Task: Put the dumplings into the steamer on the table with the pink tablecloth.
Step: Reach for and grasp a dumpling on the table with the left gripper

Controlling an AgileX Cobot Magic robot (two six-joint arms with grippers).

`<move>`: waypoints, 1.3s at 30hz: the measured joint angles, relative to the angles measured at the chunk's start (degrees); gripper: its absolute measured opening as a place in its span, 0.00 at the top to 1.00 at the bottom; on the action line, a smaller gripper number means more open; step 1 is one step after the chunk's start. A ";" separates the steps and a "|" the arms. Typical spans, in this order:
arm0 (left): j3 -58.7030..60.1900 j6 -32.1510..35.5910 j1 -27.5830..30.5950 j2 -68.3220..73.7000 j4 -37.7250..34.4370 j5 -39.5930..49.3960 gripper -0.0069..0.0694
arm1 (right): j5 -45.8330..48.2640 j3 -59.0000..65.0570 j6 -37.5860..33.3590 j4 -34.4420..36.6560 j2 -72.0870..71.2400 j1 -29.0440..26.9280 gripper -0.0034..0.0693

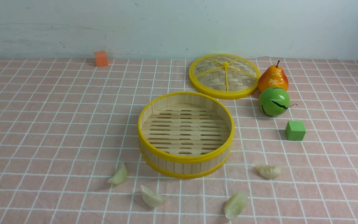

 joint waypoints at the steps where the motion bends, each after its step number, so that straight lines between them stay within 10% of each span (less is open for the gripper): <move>1: 0.00 0.00 0.00 0.00 0.00 0.00 0.60 | 0.00 0.00 0.00 0.00 0.00 0.00 0.62; 26: 0.00 -0.54 0.00 0.00 -0.60 -0.89 0.60 | -0.11 0.00 0.00 -2.32 0.00 0.00 0.62; 32: 0.00 -14.93 0.00 0.00 -22.59 -4.48 0.60 | -0.17 0.00 1.38 1.14 0.00 0.00 0.62; 35: 0.00 -28.52 0.00 0.00 -43.70 -4.61 0.60 | -0.23 0.13 10.28 16.31 0.00 0.00 0.62; 39: 0.00 -31.08 0.00 0.00 -50.74 -5.23 0.60 | -0.13 0.55 23.13 35.58 0.00 0.00 0.62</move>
